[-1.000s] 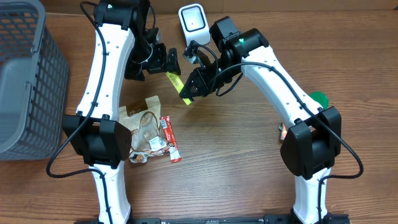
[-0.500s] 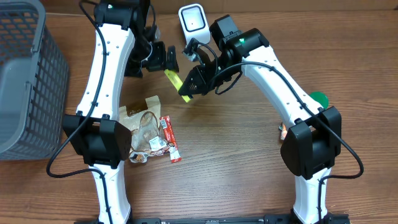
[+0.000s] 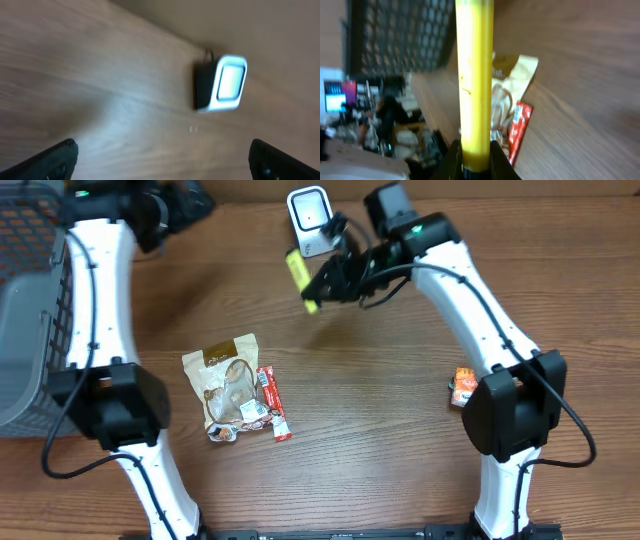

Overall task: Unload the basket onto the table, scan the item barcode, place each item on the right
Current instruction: 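Hold the yellow stick barcode under the scanner with the right gripper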

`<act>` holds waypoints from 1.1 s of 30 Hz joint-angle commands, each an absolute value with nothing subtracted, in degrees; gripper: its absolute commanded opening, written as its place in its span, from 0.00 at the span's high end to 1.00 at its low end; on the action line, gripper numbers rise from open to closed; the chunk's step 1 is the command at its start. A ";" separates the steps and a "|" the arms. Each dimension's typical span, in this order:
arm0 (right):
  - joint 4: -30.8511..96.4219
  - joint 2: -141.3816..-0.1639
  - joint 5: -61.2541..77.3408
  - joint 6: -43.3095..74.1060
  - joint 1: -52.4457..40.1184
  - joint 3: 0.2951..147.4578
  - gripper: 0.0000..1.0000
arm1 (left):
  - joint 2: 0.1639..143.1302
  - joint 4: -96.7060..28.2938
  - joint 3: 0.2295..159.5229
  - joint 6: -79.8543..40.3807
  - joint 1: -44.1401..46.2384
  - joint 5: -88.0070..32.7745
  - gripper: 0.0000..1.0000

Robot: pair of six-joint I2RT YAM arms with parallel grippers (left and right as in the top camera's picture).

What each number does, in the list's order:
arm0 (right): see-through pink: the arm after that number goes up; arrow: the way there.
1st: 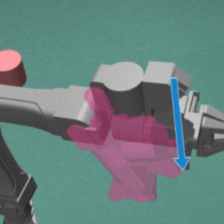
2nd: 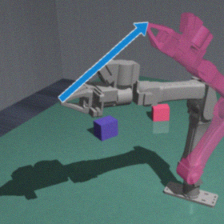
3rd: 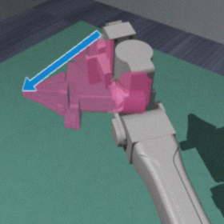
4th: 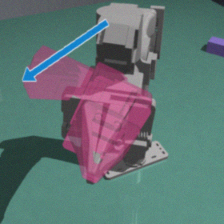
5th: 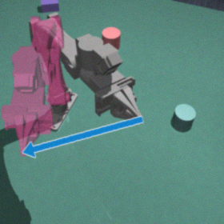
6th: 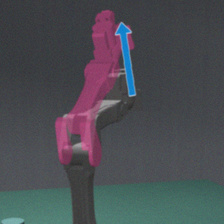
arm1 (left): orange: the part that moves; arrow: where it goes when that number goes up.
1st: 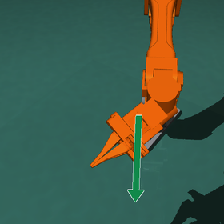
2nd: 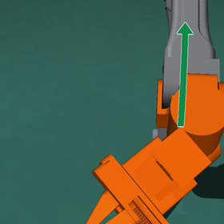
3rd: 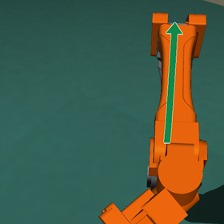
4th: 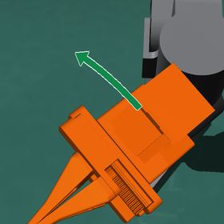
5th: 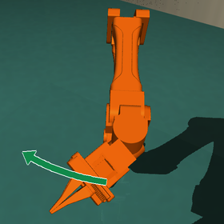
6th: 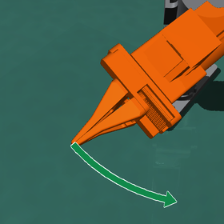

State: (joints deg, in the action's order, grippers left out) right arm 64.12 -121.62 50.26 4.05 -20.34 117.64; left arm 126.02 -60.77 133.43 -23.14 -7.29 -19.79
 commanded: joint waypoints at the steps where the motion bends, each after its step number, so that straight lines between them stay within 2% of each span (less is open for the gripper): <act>1: 62.92 -120.90 51.13 9.93 -18.35 124.66 0.97 | 125.58 -59.29 133.23 -25.98 -9.26 -23.57 0.00; 4: 59.40 -120.99 53.34 13.96 -17.19 127.59 0.97 | 125.58 -59.44 133.23 -25.91 -10.39 -23.55 0.00; 9: 45.43 -122.76 60.45 22.22 -16.62 127.68 0.97 | 125.58 -59.77 133.23 -25.76 -10.59 -23.40 0.00; 15: 18.92 -130.82 71.26 38.63 -16.43 127.68 0.97 | 125.58 -59.75 133.23 -25.76 -10.46 -23.40 0.00; 19: 4.69 -136.70 71.44 48.99 -15.53 127.68 0.96 | 125.58 -59.75 133.23 -25.78 -10.48 -23.40 0.00; 33: -1.30 -150.19 67.35 51.70 -12.14 127.68 0.97 | 125.58 -59.75 133.23 -25.78 -10.48 -23.40 0.00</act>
State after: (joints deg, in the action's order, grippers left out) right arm -0.34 -148.53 68.34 50.78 -11.79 127.20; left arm 126.02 -59.77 133.43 -25.21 -10.87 -22.55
